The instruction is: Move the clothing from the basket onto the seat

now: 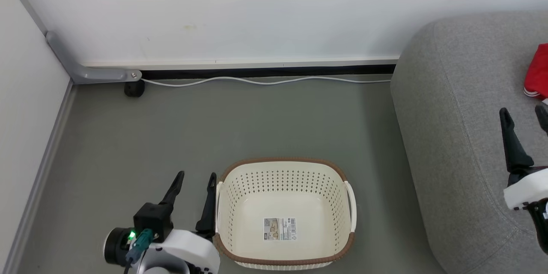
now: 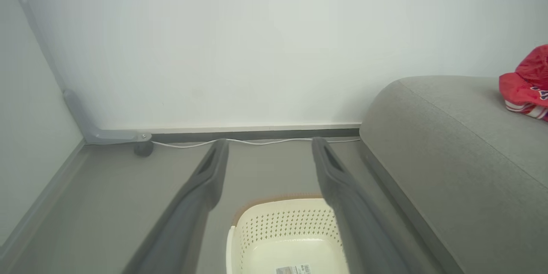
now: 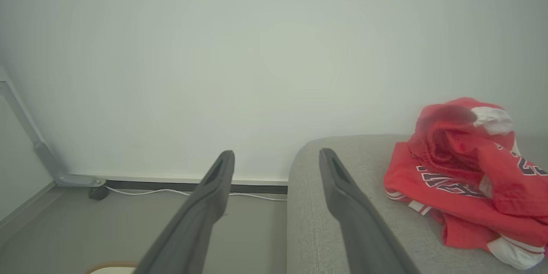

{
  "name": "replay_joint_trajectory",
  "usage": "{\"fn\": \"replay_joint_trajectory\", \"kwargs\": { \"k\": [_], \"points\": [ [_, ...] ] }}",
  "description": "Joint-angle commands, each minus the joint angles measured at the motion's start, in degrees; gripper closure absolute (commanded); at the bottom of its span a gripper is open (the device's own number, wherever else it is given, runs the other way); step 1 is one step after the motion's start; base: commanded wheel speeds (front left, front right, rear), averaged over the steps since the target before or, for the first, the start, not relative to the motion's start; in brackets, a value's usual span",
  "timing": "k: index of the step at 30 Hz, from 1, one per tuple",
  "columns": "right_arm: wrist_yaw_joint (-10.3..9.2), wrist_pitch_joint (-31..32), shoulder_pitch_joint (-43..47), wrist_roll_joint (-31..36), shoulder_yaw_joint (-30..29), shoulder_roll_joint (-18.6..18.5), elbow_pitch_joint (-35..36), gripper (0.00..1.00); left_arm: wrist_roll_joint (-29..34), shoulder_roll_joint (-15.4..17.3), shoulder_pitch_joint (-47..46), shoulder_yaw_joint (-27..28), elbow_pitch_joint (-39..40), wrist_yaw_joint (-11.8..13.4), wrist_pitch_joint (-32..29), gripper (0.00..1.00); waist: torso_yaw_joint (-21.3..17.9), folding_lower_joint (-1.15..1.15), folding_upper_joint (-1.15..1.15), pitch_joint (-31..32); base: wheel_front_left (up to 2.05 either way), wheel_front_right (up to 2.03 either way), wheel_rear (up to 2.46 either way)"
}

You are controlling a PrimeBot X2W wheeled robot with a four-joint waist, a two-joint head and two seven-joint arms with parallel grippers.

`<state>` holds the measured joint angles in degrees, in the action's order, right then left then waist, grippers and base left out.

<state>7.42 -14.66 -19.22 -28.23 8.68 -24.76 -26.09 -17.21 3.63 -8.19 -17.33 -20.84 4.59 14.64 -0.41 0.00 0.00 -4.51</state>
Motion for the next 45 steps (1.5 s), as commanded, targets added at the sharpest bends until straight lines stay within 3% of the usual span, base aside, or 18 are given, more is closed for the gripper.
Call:
{"fn": "replay_joint_trajectory", "kwargs": {
  "k": [1,20,31,45],
  "points": [
    [0.07,-0.34,1.12,0.25,0.31,-0.93,1.82,0.00,0.60,0.59,-0.18,2.47,1.73,-0.13,0.36,0.00,0.02,0.00,0.00,0.44,0.00,0.00,0.00],
    [0.07,-0.34,14.43,7.33,-3.40,7.29,10.01,0.00,6.05,-0.32,10.63,16.85,7.22,-1.14,0.36,0.00,0.35,0.00,0.00,4.96,0.00,0.00,0.00],
    [0.07,-0.34,16.72,10.42,-4.50,9.44,10.06,0.00,6.91,-0.69,13.87,18.35,8.30,-2.29,0.36,0.00,0.73,0.00,0.00,5.81,0.00,0.00,0.00],
    [0.07,-0.34,16.67,10.82,-4.96,9.87,9.30,0.00,6.06,-0.74,14.81,16.63,8.83,-1.57,0.36,0.00,0.70,0.00,0.00,5.93,0.00,0.00,0.00]
  ]
}}
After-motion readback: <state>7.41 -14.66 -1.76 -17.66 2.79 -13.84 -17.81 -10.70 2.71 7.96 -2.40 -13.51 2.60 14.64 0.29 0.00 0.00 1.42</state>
